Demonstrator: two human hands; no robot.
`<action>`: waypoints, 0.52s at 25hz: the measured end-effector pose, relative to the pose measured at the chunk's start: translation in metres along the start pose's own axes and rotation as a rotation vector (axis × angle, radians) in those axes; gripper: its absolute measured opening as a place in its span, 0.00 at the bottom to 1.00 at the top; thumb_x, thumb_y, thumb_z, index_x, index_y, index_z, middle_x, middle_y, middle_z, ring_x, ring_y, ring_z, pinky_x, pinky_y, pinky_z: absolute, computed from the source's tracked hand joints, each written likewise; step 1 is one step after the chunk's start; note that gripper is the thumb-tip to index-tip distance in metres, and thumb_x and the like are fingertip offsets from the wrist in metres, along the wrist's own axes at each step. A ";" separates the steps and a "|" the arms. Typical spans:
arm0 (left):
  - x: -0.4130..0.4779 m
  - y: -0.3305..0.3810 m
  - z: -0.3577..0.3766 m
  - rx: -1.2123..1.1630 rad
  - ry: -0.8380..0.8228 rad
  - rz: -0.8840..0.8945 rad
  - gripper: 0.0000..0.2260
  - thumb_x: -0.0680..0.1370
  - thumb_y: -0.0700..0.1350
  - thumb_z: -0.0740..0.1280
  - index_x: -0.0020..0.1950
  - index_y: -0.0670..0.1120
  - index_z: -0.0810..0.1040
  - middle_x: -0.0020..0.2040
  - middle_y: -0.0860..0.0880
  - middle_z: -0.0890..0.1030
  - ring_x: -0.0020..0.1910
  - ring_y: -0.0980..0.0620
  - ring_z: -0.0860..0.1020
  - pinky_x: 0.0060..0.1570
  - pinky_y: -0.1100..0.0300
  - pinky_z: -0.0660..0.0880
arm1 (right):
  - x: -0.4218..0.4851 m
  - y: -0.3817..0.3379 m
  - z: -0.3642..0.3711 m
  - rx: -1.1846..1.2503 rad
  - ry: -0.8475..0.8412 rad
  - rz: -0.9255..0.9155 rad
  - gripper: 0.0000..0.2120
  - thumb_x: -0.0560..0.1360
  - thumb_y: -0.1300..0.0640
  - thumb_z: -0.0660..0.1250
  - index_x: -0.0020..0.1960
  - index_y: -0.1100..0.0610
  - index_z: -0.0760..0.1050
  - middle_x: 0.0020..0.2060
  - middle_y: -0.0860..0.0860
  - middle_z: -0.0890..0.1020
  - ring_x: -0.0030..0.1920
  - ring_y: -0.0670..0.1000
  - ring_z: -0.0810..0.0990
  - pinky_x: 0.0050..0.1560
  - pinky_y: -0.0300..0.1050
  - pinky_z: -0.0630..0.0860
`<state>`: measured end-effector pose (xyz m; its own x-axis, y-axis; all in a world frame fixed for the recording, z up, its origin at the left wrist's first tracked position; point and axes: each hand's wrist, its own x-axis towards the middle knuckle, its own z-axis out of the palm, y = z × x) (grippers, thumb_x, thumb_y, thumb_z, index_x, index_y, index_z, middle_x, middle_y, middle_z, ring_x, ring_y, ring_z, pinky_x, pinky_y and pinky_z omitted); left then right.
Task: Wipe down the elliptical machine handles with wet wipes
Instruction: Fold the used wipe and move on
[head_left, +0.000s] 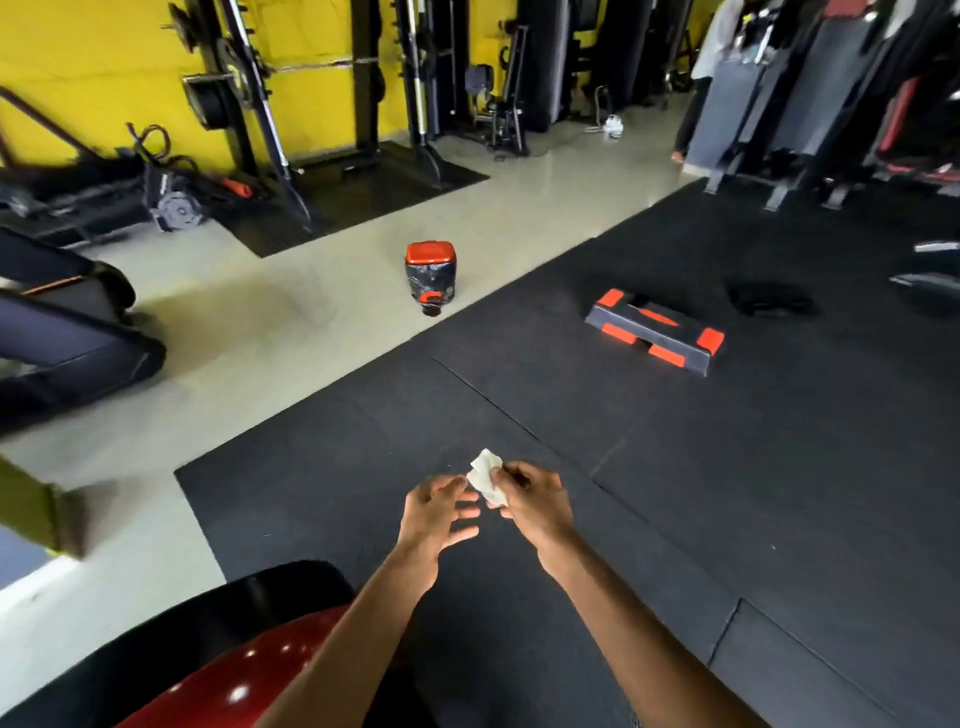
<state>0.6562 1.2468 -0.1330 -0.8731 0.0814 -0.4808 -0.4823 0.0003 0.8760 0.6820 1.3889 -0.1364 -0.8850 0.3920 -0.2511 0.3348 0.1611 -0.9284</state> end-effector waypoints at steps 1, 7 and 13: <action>0.014 0.010 0.002 -0.028 0.026 0.002 0.08 0.84 0.46 0.66 0.58 0.45 0.82 0.51 0.44 0.86 0.49 0.47 0.86 0.47 0.50 0.85 | 0.022 -0.008 0.001 -0.018 -0.029 -0.023 0.10 0.76 0.49 0.69 0.42 0.53 0.83 0.37 0.50 0.86 0.41 0.54 0.87 0.49 0.60 0.84; 0.128 0.060 -0.037 -0.207 0.281 0.035 0.09 0.84 0.45 0.65 0.58 0.41 0.81 0.46 0.44 0.84 0.45 0.47 0.83 0.43 0.53 0.81 | 0.168 -0.056 0.079 -0.159 -0.341 -0.147 0.10 0.77 0.53 0.68 0.42 0.58 0.81 0.38 0.54 0.85 0.43 0.59 0.85 0.45 0.61 0.82; 0.224 0.109 -0.134 -0.372 0.482 0.092 0.08 0.84 0.44 0.65 0.58 0.41 0.80 0.49 0.38 0.86 0.45 0.45 0.84 0.51 0.47 0.81 | 0.272 -0.121 0.220 -0.256 -0.653 -0.243 0.10 0.73 0.46 0.66 0.39 0.52 0.79 0.33 0.47 0.82 0.36 0.52 0.82 0.39 0.56 0.80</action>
<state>0.3989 1.1311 -0.1503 -0.8044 -0.3954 -0.4433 -0.3199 -0.3405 0.8842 0.3294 1.2766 -0.1529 -0.9293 -0.2871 -0.2324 0.0991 0.4122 -0.9057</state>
